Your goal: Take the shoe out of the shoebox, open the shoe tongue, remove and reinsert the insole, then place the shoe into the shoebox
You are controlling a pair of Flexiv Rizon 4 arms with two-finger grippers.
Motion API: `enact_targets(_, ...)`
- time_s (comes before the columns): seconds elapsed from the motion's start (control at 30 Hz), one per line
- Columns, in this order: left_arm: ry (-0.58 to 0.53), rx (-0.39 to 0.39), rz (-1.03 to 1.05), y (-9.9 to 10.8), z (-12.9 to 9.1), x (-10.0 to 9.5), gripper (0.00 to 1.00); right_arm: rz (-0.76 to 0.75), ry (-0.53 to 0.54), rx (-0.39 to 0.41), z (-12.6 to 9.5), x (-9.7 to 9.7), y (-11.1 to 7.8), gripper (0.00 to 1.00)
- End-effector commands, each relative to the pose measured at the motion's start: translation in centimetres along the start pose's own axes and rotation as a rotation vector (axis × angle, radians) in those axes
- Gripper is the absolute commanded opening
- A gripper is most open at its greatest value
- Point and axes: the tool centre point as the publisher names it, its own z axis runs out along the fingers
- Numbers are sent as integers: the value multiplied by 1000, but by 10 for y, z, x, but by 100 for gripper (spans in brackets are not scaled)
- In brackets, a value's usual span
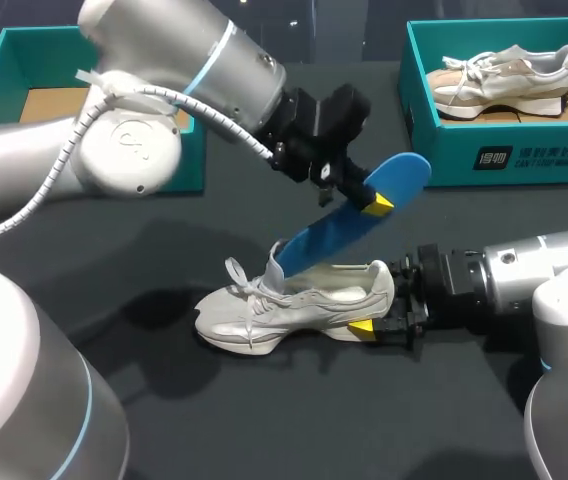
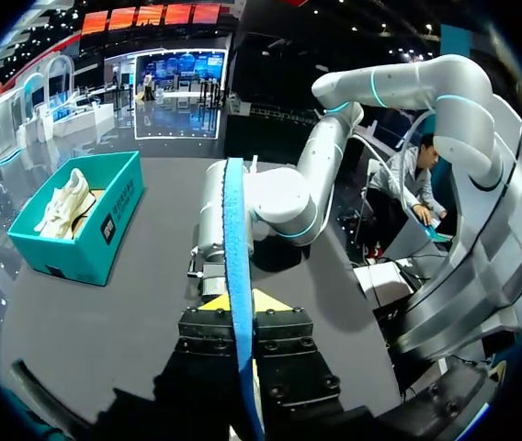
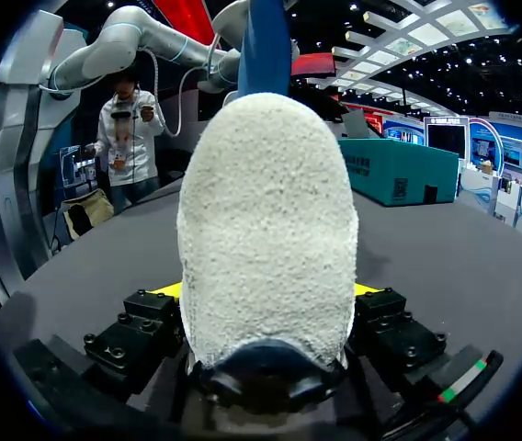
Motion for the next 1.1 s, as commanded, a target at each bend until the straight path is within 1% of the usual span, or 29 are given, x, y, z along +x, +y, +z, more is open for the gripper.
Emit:
enact_targets(0.03, 24, 101, 27, -2, -14, 12, 0, 1, -2, 4, 2, 1, -1, 0)
enact_targets(0.2, 32, 222, 60, -25, -36, 29, 0, 1, -2, 4, 2, 1, -1, 0)
enact_targets(0.27, 51, 285, 51, -37, -45, 38, 0, 1, -2, 4, 2, 1, -1, 0)
enact_targets(0.33, 65, 337, 51, -52, -56, 52, 0, 1, -2, 4, 2, 1, -1, 0)
enact_targets(0.73, 65, 337, 51, -52, -56, 52, 0, 1, -2, 4, 2, 1, -1, 0)
enact_targets(0.8, 80, 377, 26, -54, -62, 66, 0, 1, -2, 4, 2, 1, -1, 0)
enact_targets(0.83, 63, 385, 10, -54, -63, 72, 0, 1, -2, 4, 2, 1, -1, 0)
enact_targets(0.97, 76, 432, -51, -58, -70, 95, 0, 1, -2, 4, 2, 1, -1, 0)
enact_targets(1.03, 64, 451, -72, -61, -75, 106, 0, 1, -2, 4, 2, 1, -1, 0)
enact_targets(1.1, 74, 488, -116, -65, -84, 118, 0, 1, -2, 4, 2, 1, -1, 0)
